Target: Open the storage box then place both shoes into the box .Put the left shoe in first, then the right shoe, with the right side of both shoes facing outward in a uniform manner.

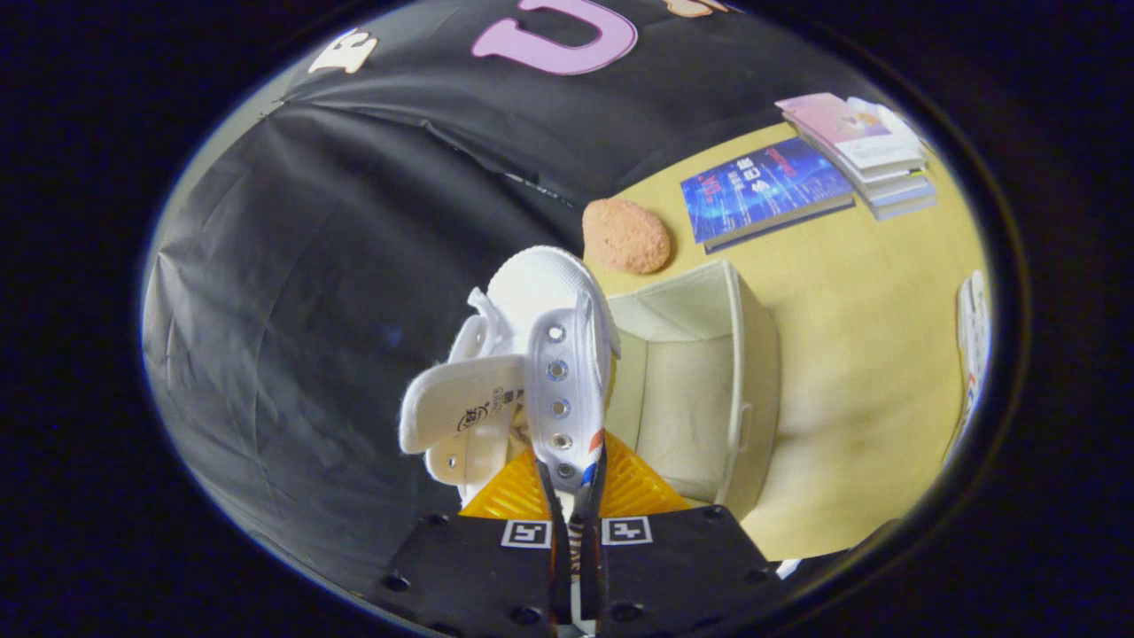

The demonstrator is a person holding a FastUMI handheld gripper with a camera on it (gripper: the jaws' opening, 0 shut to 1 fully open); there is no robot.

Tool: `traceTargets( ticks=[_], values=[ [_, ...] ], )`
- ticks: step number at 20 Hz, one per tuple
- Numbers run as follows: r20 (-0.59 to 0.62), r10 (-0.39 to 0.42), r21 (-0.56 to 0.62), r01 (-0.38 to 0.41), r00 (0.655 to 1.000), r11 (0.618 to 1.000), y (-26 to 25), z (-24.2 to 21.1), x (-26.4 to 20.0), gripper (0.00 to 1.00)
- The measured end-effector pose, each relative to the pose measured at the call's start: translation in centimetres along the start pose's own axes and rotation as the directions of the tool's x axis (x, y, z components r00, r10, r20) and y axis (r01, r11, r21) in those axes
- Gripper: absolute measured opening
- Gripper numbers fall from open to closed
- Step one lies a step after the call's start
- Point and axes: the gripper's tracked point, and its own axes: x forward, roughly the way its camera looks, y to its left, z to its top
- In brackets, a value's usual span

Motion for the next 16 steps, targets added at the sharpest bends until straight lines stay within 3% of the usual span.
traceTargets(
  ticks=[8, 16],
  values=[
    [-0.089, -0.118, 0.091, 0.126, 0.989, 0.988, -1.6, -2.8, 5.9, 0.07],
    [-0.146, -0.127, 0.18, 0.153, 0.981, 0.972, -1.8, -3.2, 6.7, 0.06]
  ],
)
